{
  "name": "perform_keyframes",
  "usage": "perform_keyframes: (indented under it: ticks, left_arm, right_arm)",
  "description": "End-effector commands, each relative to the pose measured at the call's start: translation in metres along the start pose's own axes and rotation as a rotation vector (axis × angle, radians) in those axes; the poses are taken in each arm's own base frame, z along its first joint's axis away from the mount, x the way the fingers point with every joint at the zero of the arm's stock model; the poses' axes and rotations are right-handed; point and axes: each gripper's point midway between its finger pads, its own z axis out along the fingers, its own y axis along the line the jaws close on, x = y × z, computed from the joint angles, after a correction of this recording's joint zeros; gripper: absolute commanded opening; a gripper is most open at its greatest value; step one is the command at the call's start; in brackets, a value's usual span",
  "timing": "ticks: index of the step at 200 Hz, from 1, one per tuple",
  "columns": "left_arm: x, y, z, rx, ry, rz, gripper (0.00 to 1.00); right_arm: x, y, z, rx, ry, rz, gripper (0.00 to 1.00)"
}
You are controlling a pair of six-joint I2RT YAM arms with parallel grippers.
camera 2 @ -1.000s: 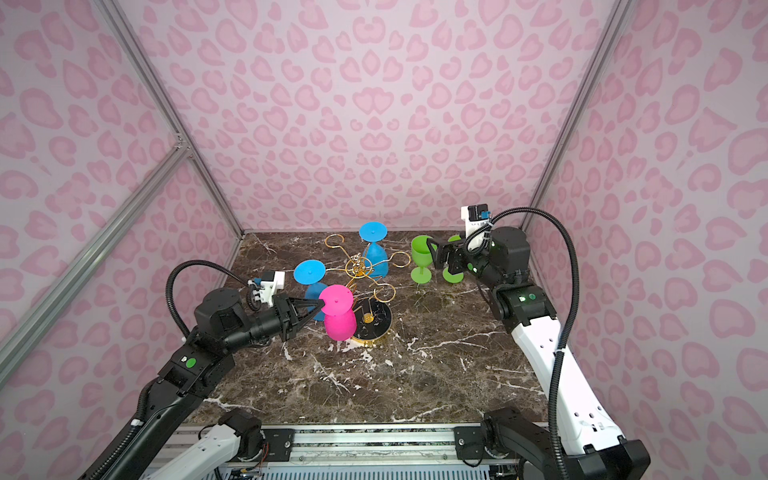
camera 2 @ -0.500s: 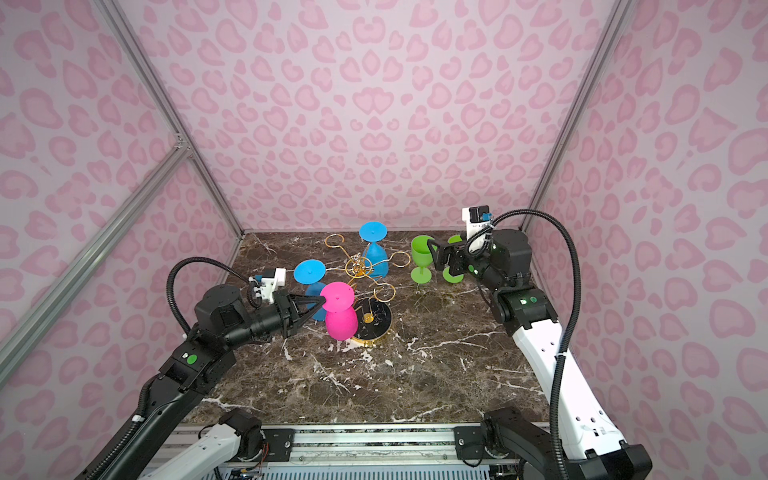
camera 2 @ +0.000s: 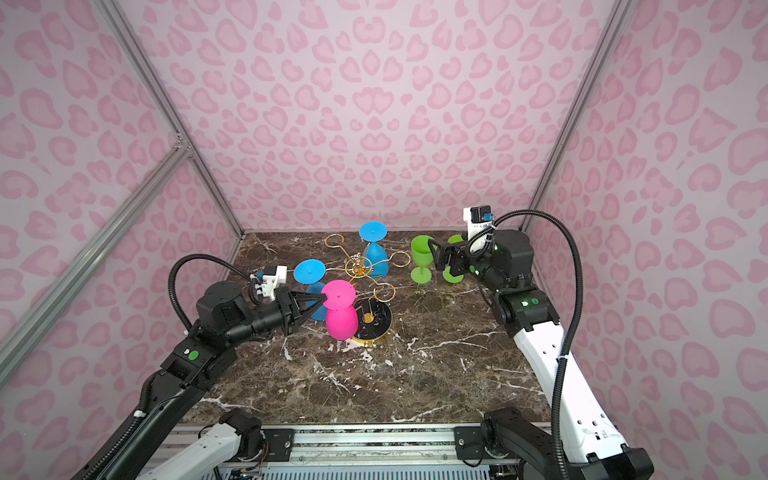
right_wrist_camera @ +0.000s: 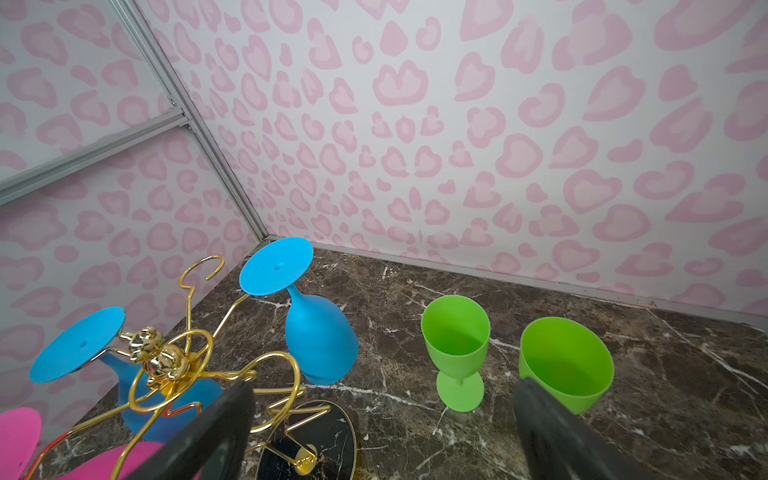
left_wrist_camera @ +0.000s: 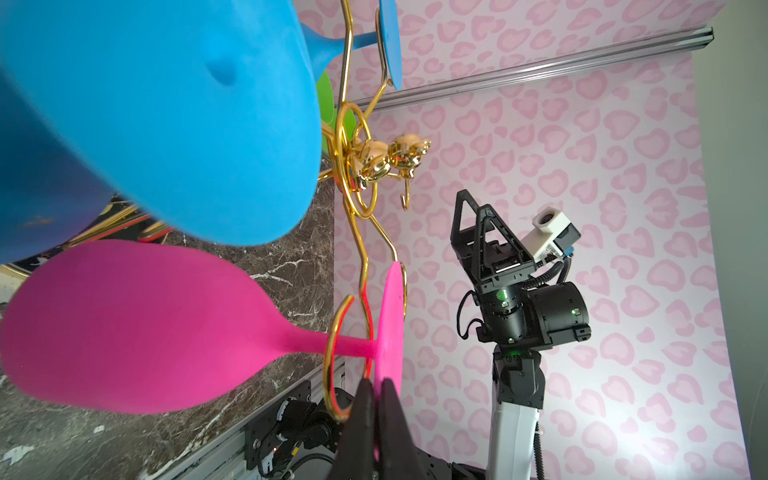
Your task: Take the wine glass off the wine glass rack
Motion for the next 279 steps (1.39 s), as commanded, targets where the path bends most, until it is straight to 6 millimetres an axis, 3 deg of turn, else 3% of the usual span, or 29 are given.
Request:
perform_keyframes:
  ticks: [1,73,213,279]
  left_arm:
    - [-0.007,-0.021,-0.002,0.06,-0.03,0.045,0.04]
    - [-0.014,-0.015,0.002,0.036,-0.055,0.025,0.04]
    - [-0.026,-0.024,0.006,0.047,-0.096,0.016,0.04]
    - [-0.03,-0.009,0.0,0.022,-0.147,-0.036,0.04]
  right_arm:
    - [-0.002,-0.001,0.0,0.005,-0.009,-0.003,0.98]
    - [-0.001,-0.001,-0.001,0.009,-0.005,-0.006,0.98]
    - [0.0,-0.001,0.0,0.007,-0.003,-0.004,0.98]
    - [0.001,-0.001,0.0,0.004,0.001,-0.003,0.98]
